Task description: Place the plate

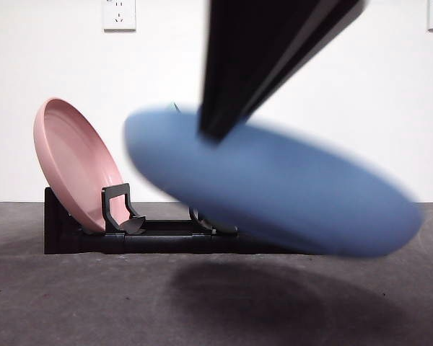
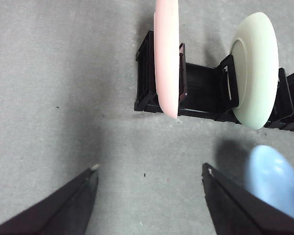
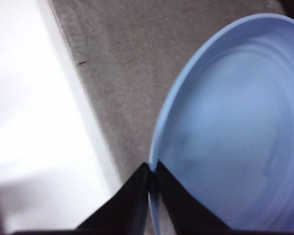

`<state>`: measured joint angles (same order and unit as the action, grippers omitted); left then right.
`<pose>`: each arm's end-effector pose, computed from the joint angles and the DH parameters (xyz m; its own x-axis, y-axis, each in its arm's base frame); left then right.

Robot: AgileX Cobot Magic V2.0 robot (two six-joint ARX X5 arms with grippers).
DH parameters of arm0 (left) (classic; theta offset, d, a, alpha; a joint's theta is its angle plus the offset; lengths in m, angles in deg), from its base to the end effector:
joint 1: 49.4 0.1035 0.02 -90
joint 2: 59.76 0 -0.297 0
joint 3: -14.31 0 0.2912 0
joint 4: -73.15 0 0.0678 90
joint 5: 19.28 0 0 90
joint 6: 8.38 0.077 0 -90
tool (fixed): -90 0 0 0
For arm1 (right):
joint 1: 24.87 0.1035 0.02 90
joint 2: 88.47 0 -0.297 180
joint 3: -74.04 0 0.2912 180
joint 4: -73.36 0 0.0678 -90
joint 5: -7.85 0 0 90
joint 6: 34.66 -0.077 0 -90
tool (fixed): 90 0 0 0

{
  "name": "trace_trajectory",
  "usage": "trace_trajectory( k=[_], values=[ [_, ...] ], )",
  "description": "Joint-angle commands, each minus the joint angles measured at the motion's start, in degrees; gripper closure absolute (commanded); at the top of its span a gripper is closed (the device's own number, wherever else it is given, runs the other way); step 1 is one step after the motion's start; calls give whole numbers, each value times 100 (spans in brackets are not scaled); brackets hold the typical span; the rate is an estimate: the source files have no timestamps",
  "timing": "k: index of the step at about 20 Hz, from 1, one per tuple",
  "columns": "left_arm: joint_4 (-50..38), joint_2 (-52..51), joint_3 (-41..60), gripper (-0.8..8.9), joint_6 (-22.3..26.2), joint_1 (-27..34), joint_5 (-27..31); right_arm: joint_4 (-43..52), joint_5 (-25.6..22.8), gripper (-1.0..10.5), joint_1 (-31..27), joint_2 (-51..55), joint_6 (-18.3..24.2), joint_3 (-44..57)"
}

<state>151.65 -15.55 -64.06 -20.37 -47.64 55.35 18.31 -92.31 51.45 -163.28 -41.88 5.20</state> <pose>0.1502 -0.0158 0.3748 0.6974 -0.2437 -0.6739 0.0112 0.9440 -0.3298 0.0845 0.2896 0.2342 0.2842 0.4217 -0.8611 -0.9028 0.4202 -0.0922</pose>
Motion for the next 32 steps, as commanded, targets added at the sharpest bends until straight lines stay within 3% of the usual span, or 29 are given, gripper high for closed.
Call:
trace_trajectory(
  k=[1, 9, 14, 16, 19, 22, 24, 29, 32],
  values=[
    [-61, 35, -140, 474, 63, 4, -28, 275, -68, 935, 61, -522, 404, -52],
    [-61, 35, -140, 474, 85, 4, -28, 1091, -470, 935, -68, -1657, 846, -52],
    [-61, 35, -140, 474, 87, 4, -28, 1185, -455, 931, -229, -2059, 942, -52],
    [-61, 35, -140, 474, 87, 4, -28, 1182, -140, 819, -267, -2111, 929, -52],
    [-63, 35, -140, 474, 85, 4, -28, 1174, 98, 750, -262, -2057, 531, -160],
    [-107, 35, -140, 474, 52, 4, -31, 820, 1064, 709, -334, -1742, 164, -684],
    [-188, 72, -140, 467, -118, -20, -37, 264, 1624, 626, -494, -1408, -330, -1180],
    [-374, 697, -140, 468, -372, -332, -35, -1010, 1453, 606, -1102, -505, -881, -2026],
    [-927, 1464, -232, 467, -566, -695, -24, -1248, 1099, 606, -1486, 35, -909, -2194]
  ],
)
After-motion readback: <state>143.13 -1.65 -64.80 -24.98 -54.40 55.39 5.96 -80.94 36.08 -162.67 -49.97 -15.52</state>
